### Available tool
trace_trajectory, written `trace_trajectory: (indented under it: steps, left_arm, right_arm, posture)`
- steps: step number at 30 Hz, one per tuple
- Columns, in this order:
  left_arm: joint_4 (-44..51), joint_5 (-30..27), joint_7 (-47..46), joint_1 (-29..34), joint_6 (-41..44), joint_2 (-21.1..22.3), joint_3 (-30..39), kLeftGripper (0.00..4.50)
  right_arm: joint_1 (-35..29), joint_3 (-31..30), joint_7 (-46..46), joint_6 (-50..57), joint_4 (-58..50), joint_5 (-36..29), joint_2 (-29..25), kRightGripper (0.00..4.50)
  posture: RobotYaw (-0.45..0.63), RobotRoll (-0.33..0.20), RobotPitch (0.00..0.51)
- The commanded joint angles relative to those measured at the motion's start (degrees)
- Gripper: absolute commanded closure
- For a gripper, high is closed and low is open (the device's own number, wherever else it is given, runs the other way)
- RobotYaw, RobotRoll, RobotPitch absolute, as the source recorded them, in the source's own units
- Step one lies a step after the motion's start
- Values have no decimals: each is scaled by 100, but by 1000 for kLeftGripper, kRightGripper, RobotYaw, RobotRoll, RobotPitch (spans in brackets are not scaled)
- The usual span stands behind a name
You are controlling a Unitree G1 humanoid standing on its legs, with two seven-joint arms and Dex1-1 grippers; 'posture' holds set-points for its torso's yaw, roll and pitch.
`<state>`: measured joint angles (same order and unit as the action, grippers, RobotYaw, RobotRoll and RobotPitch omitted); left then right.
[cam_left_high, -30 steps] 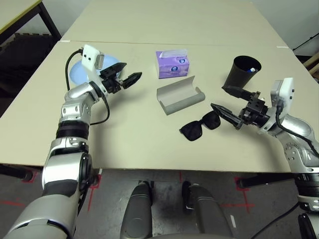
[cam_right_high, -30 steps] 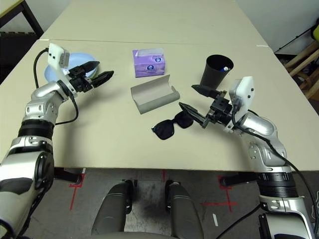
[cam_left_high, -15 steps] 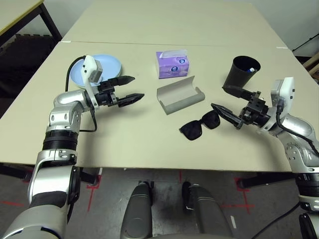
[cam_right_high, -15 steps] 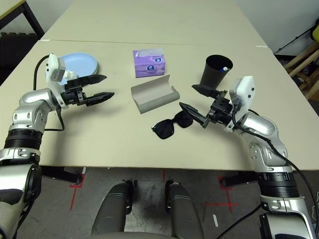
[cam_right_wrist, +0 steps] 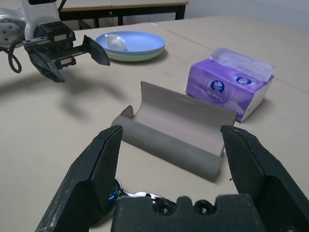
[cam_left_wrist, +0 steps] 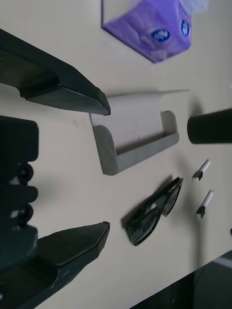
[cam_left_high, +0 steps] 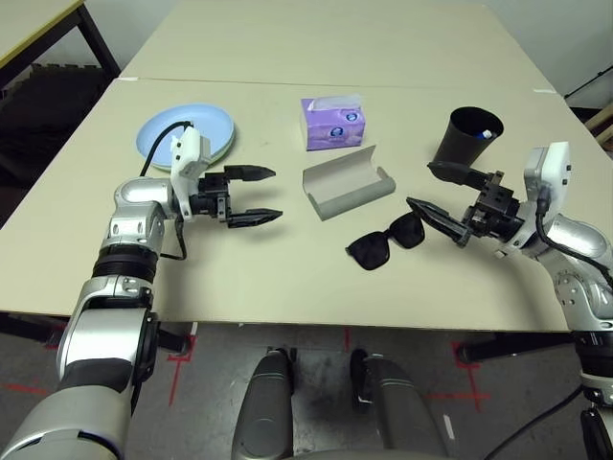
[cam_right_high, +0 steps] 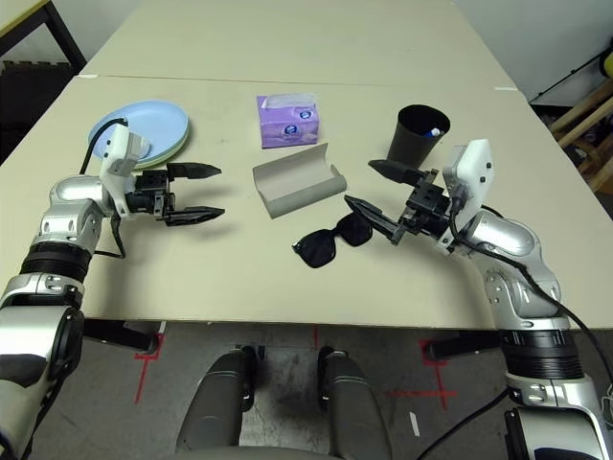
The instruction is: Organize and tidy the items on the table.
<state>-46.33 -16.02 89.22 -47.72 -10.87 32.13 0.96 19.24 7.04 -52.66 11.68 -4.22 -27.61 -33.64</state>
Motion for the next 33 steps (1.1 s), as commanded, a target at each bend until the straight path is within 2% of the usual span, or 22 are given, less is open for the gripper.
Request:
trace_trajectory:
  steps: [1,11,17,25,33]
  left_arm:
    - [-84,76,144,29,-271,-64,-68,9]
    - [-20,37,248,114,-578,-257,-67,9]
    - [275,-214,328,235,-465,-301,-177,9]
    - [696,-630,328,367,-361,-396,-348,9]
    - [905,-758,328,536,-400,-338,-518,9]
  right_arm:
    - [93,-27,65,337,-245,21,-189,0]
    - [290,-270,-21,933,-692,94,-544,0]
    - [577,-586,11,1622,-1078,201,-849,0]
    - [1146,-1653,-287,1760,-1395,1351,-1698,0]
    - [1776,-2242,-723,1791,-1529,1886,-1800,0]
  posture:
    - [95,0,257]
    - [83,0,254]
    - [71,0,259]
    - [59,0,258]
    - [70,0,253]
